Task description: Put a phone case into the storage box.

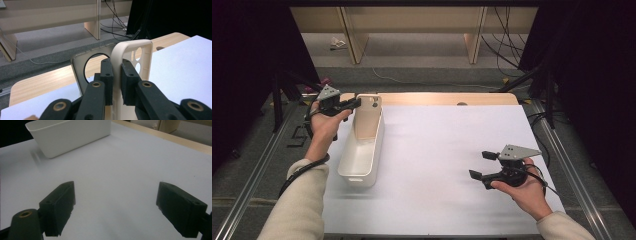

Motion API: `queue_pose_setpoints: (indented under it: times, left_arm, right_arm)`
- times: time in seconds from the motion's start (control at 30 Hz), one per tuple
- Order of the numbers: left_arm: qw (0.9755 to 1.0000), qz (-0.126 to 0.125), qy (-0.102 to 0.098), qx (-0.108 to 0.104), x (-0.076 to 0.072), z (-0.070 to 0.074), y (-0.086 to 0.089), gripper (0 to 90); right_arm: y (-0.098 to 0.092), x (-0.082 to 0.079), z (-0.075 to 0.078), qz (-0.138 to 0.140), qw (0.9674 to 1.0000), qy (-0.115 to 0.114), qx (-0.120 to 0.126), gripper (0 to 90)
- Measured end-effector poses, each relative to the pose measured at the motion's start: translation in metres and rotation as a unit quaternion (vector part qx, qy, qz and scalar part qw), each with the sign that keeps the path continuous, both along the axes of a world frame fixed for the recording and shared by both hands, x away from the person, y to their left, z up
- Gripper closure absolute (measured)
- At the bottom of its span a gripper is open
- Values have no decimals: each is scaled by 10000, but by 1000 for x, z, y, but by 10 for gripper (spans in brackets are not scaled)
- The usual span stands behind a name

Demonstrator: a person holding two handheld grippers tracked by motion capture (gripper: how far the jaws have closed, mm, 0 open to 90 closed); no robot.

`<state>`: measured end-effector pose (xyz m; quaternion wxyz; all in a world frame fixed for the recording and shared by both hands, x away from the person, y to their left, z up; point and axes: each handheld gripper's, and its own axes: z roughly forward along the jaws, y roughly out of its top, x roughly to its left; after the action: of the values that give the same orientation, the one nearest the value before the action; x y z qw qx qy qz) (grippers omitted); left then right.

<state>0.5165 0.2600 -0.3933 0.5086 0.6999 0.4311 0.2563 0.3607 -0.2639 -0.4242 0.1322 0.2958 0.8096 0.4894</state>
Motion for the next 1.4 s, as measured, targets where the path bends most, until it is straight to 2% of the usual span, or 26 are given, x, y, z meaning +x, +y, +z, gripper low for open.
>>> queue_pose_setpoints:
  times: [0.3,1.0,1.4]
  left_arm:
    - [10000,19,57,-17,1,-5,1,810]
    - [9999,122,96,-71,6,-12,4,805]
    - [9996,213,113,139,11,-12,5,783]
  right_arm:
    - [1,0,0,-64,10000,-13,-37,152]
    - [1,0,0,-2,10000,-16,-36,151]
    - [1,0,-1,5,10000,-15,-23,153]
